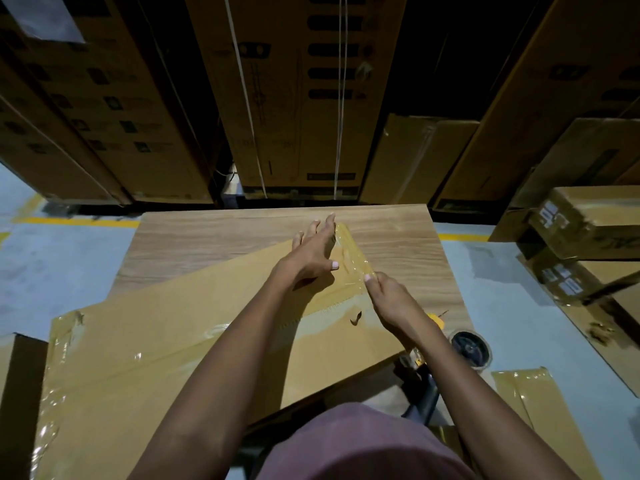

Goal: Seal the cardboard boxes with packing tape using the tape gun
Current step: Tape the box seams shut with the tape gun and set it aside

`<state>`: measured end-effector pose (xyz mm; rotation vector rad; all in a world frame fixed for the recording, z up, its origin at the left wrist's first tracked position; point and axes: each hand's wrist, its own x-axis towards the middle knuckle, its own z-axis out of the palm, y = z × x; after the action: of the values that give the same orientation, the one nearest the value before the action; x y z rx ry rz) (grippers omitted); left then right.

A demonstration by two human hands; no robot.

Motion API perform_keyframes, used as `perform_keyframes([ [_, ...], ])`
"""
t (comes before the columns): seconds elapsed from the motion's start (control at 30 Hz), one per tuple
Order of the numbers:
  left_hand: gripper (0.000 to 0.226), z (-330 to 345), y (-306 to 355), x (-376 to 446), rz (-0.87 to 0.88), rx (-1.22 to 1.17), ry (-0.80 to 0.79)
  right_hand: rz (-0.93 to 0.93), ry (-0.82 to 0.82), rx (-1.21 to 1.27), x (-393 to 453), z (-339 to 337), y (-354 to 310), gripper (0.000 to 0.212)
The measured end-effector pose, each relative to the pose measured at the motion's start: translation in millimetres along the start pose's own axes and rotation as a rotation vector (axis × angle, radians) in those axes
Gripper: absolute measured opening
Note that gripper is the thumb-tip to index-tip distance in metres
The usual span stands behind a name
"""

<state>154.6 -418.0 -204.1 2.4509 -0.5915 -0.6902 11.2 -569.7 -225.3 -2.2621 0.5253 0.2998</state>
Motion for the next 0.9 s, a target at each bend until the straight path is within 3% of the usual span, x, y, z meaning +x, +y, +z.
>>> perform_keyframes([
  [0.2,0.104,3.9,-0.1,1.7,0.072,0.077,0.019,0.118,0.069,-0.186,26.0,-4.1,-26.6,0.06],
  [0.4,0.104,3.8,-3.9,2.7,0.07,0.051,0.027,0.133,0.072,-0.075,16.2,1.7,-16.8,0.065],
  [0.6,0.102,5.6,0.8,-1.1,0.072,0.083,0.053,0.16,0.1,-0.054,-45.2,9.9,29.6,0.05],
  [0.9,0.113,56.4,34.0,-33.6,-0.002,0.402,0.176,0.184,0.174,0.039,-52.1,13.3,32.0,0.045],
])
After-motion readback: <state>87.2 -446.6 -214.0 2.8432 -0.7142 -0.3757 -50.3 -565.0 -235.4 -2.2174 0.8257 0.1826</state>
